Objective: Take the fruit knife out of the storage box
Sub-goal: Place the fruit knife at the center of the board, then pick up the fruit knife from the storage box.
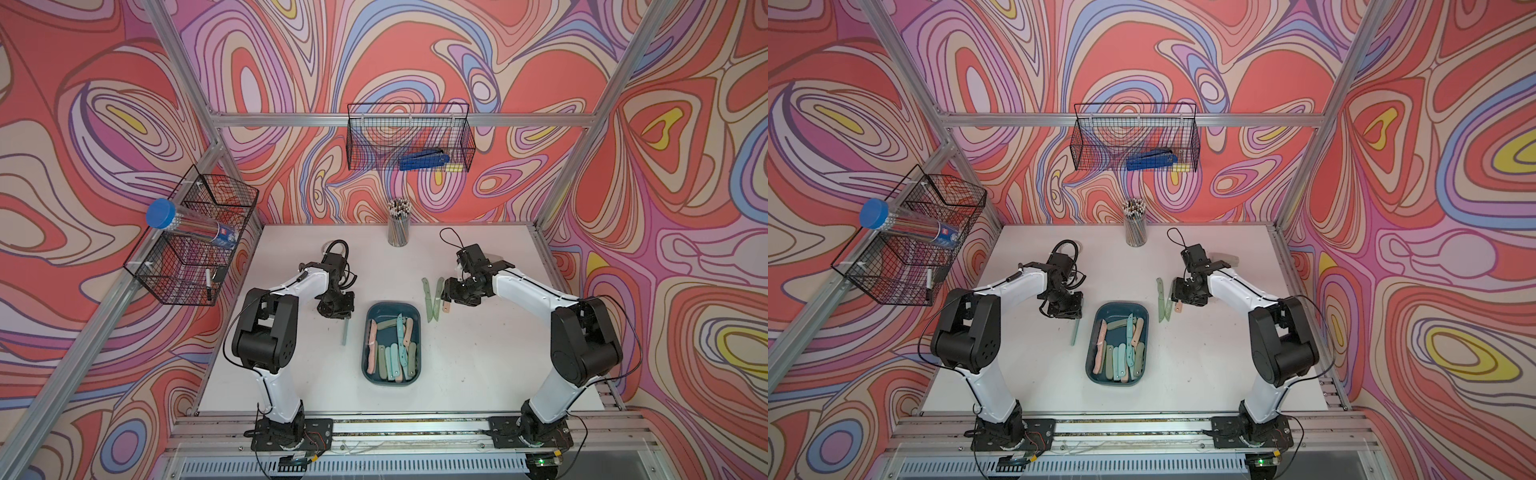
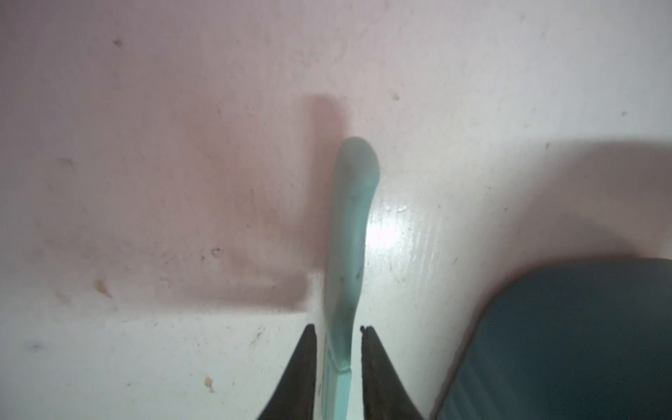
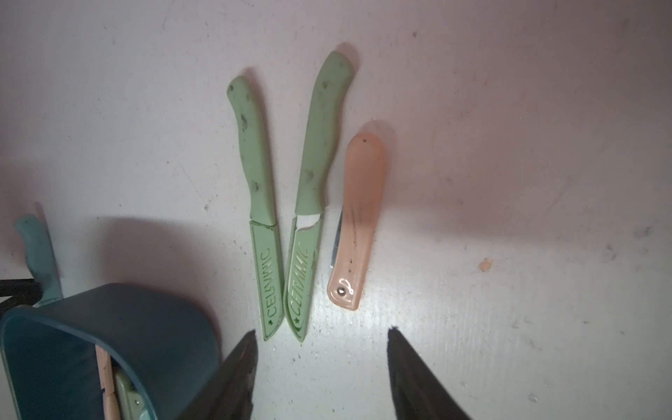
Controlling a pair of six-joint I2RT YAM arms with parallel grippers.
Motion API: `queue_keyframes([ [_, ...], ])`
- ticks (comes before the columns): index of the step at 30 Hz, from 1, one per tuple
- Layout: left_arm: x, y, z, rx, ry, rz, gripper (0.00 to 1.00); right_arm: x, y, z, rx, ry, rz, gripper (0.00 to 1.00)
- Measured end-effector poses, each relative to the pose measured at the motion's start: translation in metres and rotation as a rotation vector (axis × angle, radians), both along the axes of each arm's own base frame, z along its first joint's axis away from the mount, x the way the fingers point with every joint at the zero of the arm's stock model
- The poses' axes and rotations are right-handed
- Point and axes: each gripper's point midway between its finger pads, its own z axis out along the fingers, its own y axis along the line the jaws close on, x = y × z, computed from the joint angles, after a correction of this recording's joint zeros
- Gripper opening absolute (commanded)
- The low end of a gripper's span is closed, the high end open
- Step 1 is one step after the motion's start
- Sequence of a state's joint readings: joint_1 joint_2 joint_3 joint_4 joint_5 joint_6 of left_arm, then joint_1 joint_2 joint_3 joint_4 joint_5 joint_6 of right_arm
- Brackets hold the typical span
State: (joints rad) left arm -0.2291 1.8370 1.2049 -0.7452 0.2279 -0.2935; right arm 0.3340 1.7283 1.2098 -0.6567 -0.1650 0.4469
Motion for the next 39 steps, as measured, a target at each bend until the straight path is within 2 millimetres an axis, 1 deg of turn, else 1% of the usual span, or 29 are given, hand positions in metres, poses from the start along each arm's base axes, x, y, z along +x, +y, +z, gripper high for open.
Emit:
queue_keyframes([
  [7,0.0,0.006,0.0,0.033,-0.004,0.01,0.33,0.001,0.0,0.001,0.003,-0.003,-0.004,0.58],
  [9,0.001,0.01,0.004,0.054,-0.02,0.016,0.33,0.0,0.002,0.004,0.004,-0.011,-0.001,0.59],
  [10,0.003,0.012,0.009,0.063,-0.034,0.019,0.33,0.0,0.002,0.006,0.003,-0.017,0.001,0.59],
  [12,0.006,0.015,0.025,0.071,-0.086,0.03,0.33,0.0,0.005,0.011,0.003,-0.034,0.01,0.59],
  [15,0.012,0.019,0.06,0.073,-0.2,0.046,0.33,-0.004,0.017,0.018,0.005,-0.06,0.044,0.6],
  [18,0.015,0.023,0.091,0.076,-0.296,0.06,0.33,-0.012,0.038,0.023,0.005,-0.075,0.111,0.6],
  [19,0.015,0.024,0.097,0.077,-0.315,0.062,0.33,-0.015,0.046,0.026,0.007,-0.08,0.133,0.6],
  [21,0.013,0.025,0.107,0.071,-0.344,0.064,0.34,-0.022,0.069,0.035,0.014,-0.103,0.194,0.6],
  [22,0.011,0.024,0.11,0.064,-0.354,0.065,0.4,-0.026,0.079,0.04,0.019,-0.113,0.221,0.6],
  [24,0.005,0.024,0.115,0.046,-0.378,0.065,0.57,-0.033,0.102,0.055,0.031,-0.137,0.272,0.6],
  [26,-0.005,0.025,0.121,0.028,-0.41,0.071,0.68,-0.039,0.124,0.07,0.042,-0.163,0.31,0.61],
  [27,-0.011,0.026,0.125,0.017,-0.434,0.074,0.71,-0.043,0.135,0.078,0.045,-0.172,0.325,0.6],
  [29,-0.02,0.027,0.135,-0.001,-0.48,0.08,0.74,-0.049,0.153,0.085,0.051,-0.179,0.345,0.6],
  [31,-0.026,0.028,0.148,-0.016,-0.531,0.082,0.76,-0.055,0.17,0.081,0.048,-0.16,0.361,0.6],
  [32,-0.027,0.027,0.154,-0.025,-0.556,0.081,0.78,-0.059,0.177,0.074,0.037,-0.139,0.365,0.59],
  [34,-0.028,0.025,0.163,-0.035,-0.595,0.072,0.83,-0.064,0.186,0.054,0.0,-0.091,0.367,0.59],
  [37,-0.03,0.013,0.171,-0.05,-0.63,0.033,0.87,-0.072,0.186,0.016,-0.076,-0.006,0.357,0.57],
  [39,-0.032,0.003,0.173,-0.059,-0.645,-0.004,0.88,-0.076,0.179,-0.008,-0.138,0.05,0.337,0.55],
])
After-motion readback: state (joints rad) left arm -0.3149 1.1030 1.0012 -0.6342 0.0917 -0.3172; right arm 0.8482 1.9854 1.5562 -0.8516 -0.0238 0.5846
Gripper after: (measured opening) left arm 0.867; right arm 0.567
